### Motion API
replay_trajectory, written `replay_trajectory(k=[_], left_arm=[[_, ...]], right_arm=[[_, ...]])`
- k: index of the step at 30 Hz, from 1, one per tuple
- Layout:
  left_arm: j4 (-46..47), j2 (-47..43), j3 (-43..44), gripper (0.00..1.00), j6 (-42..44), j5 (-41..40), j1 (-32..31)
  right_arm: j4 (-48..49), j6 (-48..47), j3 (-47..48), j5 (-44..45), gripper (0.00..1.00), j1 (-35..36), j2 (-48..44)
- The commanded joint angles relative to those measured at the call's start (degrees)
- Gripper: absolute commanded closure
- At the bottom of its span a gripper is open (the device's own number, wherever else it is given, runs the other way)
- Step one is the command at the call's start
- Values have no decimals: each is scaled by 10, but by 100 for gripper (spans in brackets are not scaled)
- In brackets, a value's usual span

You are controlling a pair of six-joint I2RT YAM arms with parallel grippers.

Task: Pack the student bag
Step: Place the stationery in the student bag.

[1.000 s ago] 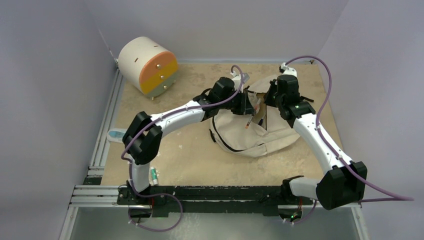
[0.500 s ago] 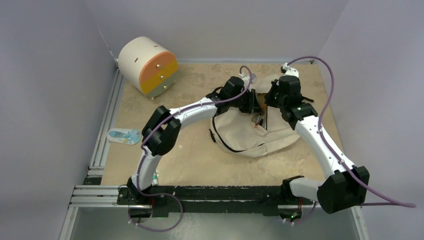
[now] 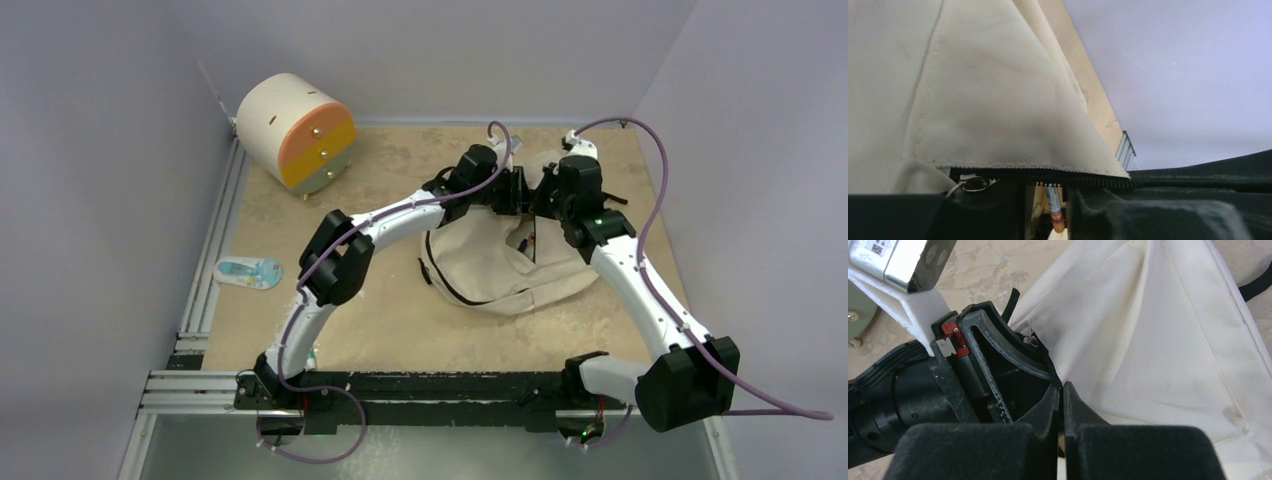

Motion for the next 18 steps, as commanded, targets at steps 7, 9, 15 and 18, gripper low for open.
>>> replay_trajectory(k=[7,9,15,18], left_arm=[[28,-53,-47,59,10,7,7],[24,-76,-70,57,15,4,12],[13,-156,-152,56,29,0,28],[2,-207,-199,56,42,-12,34]], right_arm=[[45,8,-5,-7,100,1,-32],[48,8,-7,-8,100,1,-32],[42,14,-10,-9,100,1,-35],[45,14,-14,9,100,1,-38]])
